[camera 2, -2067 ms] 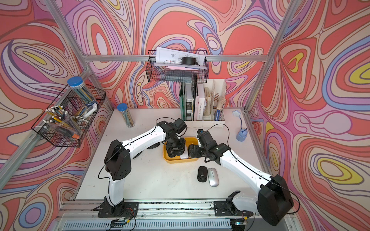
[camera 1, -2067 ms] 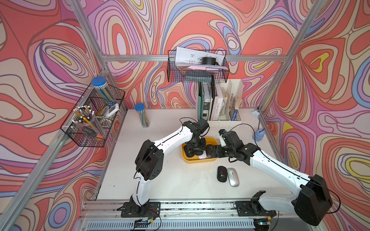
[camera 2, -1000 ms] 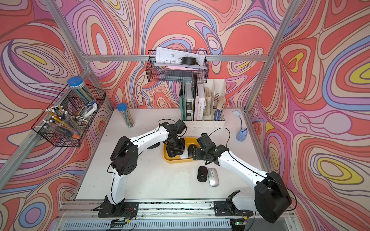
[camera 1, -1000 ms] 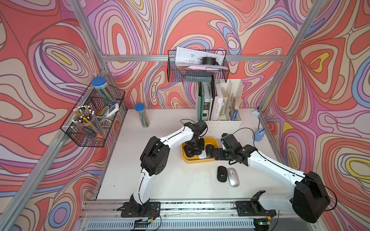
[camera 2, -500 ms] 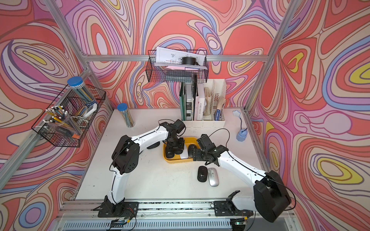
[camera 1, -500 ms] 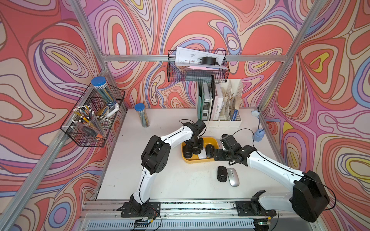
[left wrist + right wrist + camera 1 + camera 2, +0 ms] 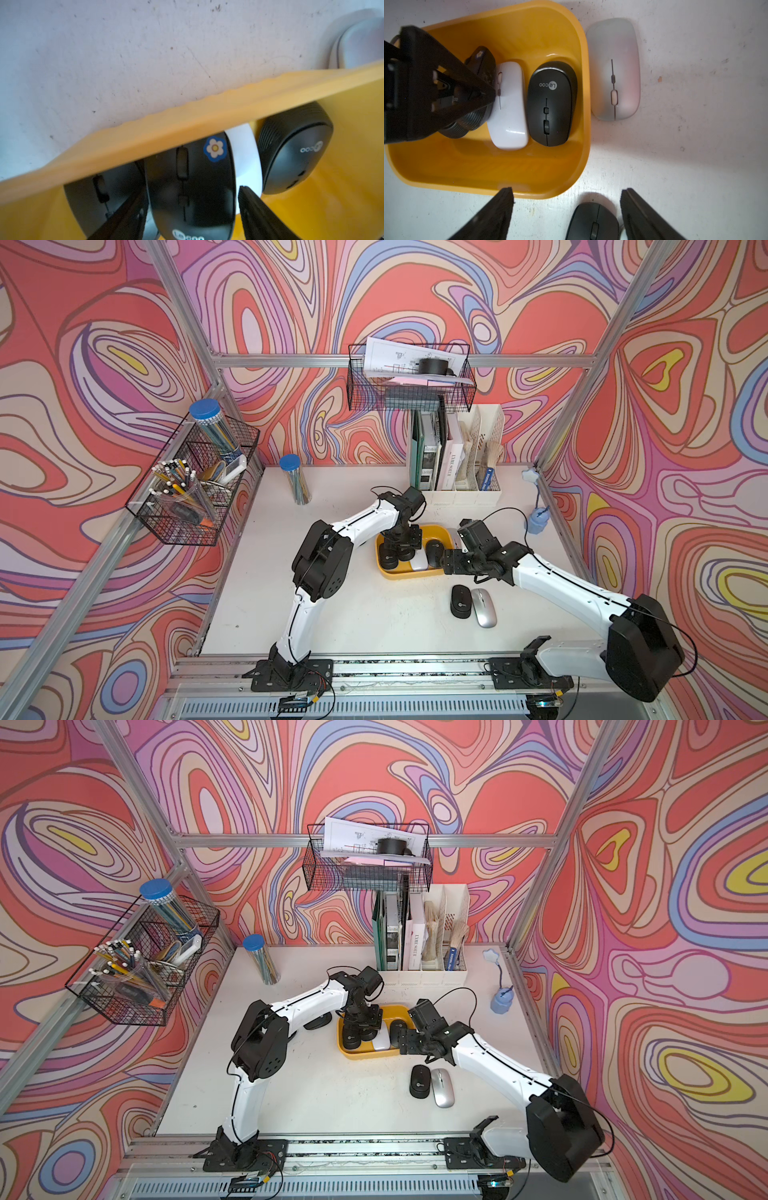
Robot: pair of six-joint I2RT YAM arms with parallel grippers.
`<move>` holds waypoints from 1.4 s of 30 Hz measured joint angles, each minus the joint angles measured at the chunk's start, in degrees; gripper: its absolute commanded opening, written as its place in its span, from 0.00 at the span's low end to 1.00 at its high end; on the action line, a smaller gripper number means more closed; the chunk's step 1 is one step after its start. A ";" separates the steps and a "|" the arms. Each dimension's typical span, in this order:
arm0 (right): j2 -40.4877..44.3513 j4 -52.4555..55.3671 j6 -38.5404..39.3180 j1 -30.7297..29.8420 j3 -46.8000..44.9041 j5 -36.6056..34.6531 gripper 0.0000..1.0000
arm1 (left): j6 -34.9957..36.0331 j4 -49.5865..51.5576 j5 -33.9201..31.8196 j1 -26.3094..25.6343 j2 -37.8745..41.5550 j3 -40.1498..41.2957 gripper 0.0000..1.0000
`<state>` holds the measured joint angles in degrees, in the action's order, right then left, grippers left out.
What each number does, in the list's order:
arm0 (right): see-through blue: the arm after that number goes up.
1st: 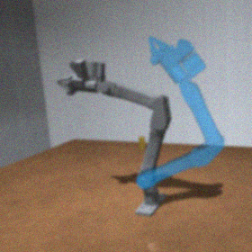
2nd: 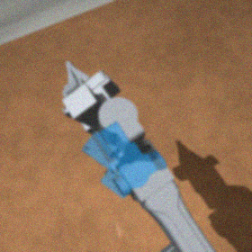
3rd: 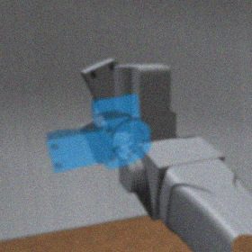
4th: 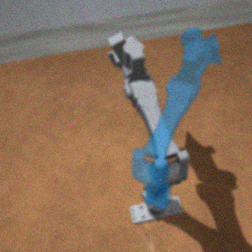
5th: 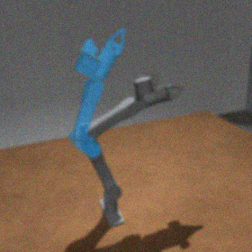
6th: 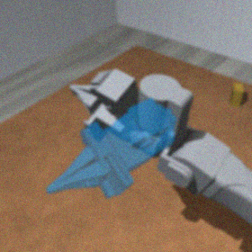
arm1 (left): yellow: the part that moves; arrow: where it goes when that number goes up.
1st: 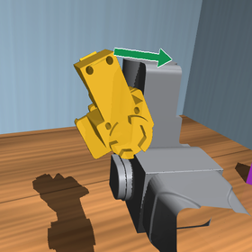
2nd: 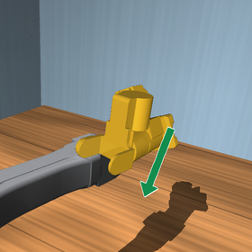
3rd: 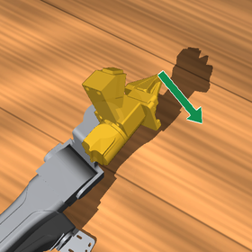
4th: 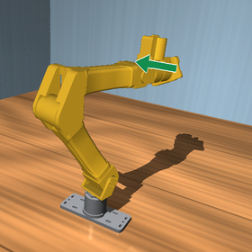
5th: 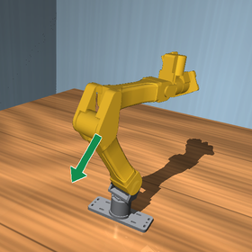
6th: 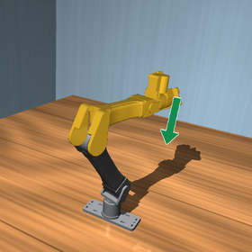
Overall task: Put the mouse in the storage box
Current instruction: Place the mouse in the storage box, then pick up the mouse from the center of the board.
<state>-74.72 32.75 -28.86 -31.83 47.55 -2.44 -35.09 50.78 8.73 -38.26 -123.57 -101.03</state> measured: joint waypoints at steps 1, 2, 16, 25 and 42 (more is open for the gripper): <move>0.00 -0.02 -0.02 0.00 0.00 0.13 0.83 | 0.20 0.00 0.00 0.00 0.04 -0.04 0.75; 0.00 0.00 -0.02 0.00 0.00 0.17 0.83 | 0.26 0.02 -0.07 0.00 0.11 -0.04 0.75; 1.29 6.34 -5.16 -0.02 0.09 -0.90 0.81 | 1.03 -1.57 -2.45 0.00 16.22 8.76 0.80; 3.17 11.39 -11.34 -5.51 0.09 -1.62 0.82 | 1.29 -10.54 1.57 -3.50 28.35 27.10 0.80; 3.45 15.65 -20.87 -10.19 -3.06 -2.16 0.82 | -0.74 -26.64 14.78 -9.70 48.87 52.30 0.80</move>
<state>-71.26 48.40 -49.74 -42.02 44.49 -4.60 -35.83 24.14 23.51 -47.97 -74.70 -48.73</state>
